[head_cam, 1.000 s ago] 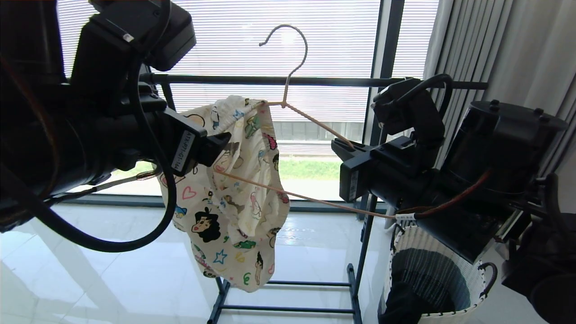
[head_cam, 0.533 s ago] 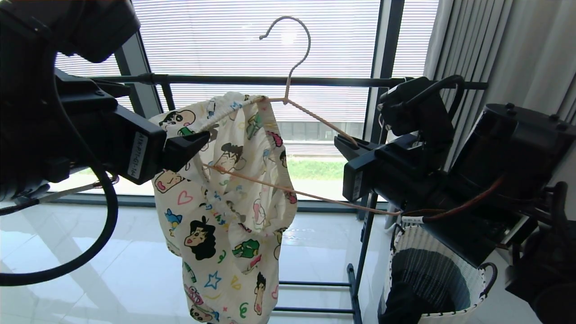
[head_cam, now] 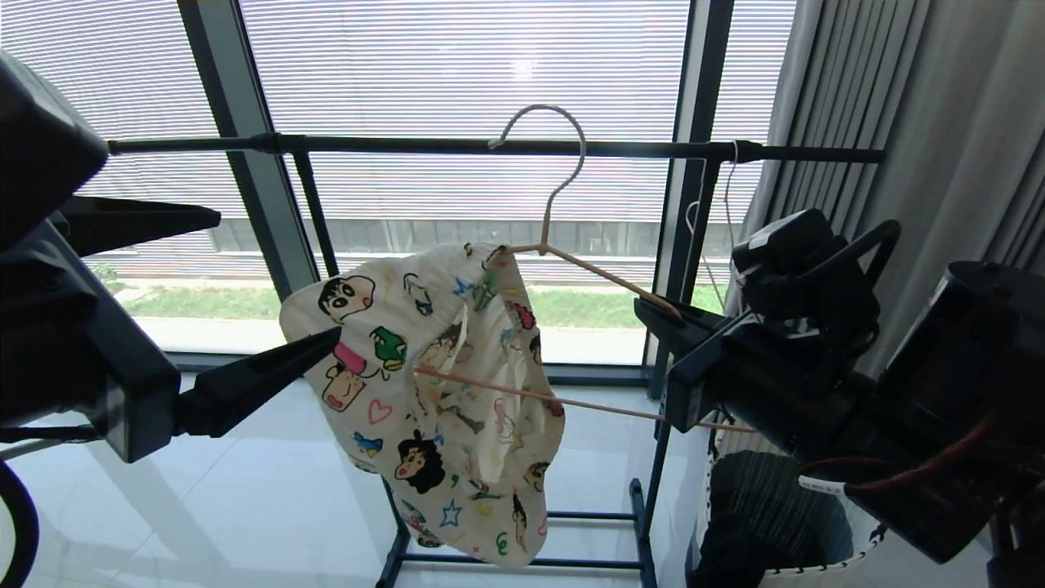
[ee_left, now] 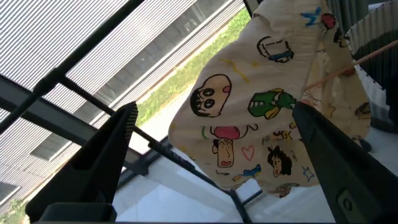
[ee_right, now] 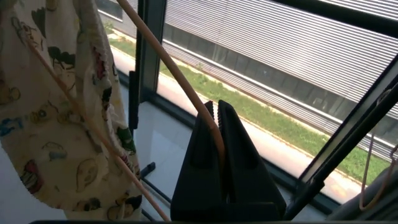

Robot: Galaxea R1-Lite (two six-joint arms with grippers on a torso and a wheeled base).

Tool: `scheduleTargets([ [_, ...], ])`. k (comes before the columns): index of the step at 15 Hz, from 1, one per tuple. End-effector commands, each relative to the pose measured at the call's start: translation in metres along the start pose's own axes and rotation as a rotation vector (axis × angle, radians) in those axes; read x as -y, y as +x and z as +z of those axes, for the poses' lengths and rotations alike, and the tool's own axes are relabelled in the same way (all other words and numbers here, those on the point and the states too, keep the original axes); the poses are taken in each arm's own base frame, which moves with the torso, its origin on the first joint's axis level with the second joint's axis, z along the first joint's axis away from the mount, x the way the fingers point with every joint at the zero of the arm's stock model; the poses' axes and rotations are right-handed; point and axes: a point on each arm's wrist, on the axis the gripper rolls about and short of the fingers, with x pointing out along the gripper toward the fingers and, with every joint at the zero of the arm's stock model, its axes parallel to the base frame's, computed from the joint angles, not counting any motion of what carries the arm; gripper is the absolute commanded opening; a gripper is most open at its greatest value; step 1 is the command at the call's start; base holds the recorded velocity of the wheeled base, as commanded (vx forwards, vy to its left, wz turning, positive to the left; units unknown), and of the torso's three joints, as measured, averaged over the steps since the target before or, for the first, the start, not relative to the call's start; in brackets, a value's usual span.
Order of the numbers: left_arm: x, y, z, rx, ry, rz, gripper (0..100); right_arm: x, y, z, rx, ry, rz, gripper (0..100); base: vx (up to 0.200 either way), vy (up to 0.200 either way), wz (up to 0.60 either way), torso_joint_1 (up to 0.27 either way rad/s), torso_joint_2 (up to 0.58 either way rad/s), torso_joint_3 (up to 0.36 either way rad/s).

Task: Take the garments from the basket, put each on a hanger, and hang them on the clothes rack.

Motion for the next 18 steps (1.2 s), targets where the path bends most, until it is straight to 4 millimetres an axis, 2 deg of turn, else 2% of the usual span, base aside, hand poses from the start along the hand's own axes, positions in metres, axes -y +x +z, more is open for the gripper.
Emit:
scheduleTargets([
  [1, 0.003, -0.003, -0.010, 0.008, -0.008, -0.052, 100, 0.005, -0.026, -0.002, 0.002, -0.021, 0.066, 0, 0.000, 0.000, 0.00, 0.000, 0.00, 0.000],
  [4, 0.019, 0.002, -0.027, 0.013, -0.015, -0.223, 100, 0.007, -0.055, -0.016, -0.036, -0.066, 0.147, 0, 0.000, 0.000, 0.00, 0.000, 0.00, 0.000],
  [6, 0.032, 0.006, -0.045, -0.043, -0.002, -0.281, 100, 0.008, -0.063, -0.019, -0.043, -0.071, 0.158, 0, 0.000, 0.000, 0.00, 0.000, 0.00, 0.000],
  [9, 0.048, 0.007, -0.051, -0.021, 0.014, -0.421, 100, 0.004, -0.065, -0.019, -0.032, -0.098, 0.222, 0, 0.000, 0.000, 0.00, 0.000, 0.00, 0.000],
  [12, 0.055, 0.008, -0.062, -0.063, 0.011, -0.447, 100, -0.004, -0.067, -0.020, -0.030, -0.103, 0.265, 0, 0.000, 0.000, 0.00, 0.000, 0.00, 0.000],
  [18, 0.060, 0.013, -0.067, -0.074, -0.014, -0.456, 100, -0.024, -0.075, -0.017, -0.008, -0.105, 0.364, 0, 0.000, 0.000, 0.00, 0.000, 0.00, 0.000],
])
